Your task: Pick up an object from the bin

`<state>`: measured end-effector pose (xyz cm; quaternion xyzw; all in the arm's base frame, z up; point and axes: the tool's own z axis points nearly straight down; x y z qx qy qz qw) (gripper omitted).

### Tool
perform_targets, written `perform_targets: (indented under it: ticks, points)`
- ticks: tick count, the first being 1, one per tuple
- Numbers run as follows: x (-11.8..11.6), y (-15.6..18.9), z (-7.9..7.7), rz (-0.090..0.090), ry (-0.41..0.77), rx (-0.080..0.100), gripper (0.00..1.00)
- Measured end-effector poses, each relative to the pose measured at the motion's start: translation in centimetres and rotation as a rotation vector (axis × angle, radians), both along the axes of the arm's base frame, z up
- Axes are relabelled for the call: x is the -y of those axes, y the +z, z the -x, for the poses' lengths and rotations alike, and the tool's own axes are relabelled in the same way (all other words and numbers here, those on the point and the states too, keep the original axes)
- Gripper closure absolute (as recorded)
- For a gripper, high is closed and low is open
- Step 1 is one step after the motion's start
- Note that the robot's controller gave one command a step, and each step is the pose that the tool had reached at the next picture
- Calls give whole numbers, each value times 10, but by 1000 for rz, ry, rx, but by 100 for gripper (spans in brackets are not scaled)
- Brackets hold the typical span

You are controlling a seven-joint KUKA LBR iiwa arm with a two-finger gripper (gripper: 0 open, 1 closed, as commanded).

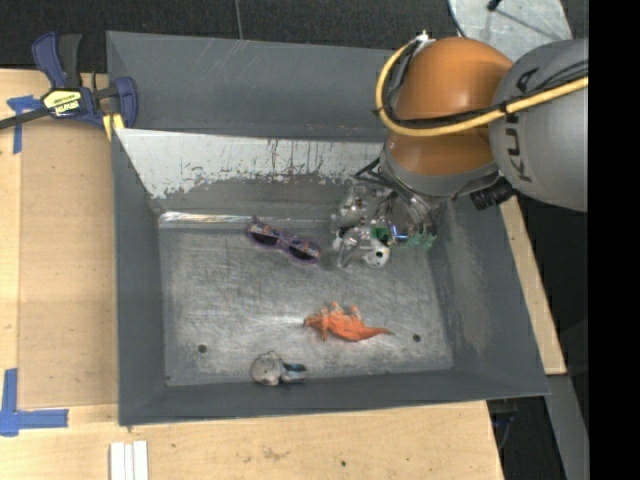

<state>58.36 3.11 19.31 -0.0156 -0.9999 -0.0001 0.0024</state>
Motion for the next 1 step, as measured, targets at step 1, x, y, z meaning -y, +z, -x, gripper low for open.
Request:
perform_targets:
  ticks: [1]
  points:
    - [-10,24,-6,0,39,8,100]
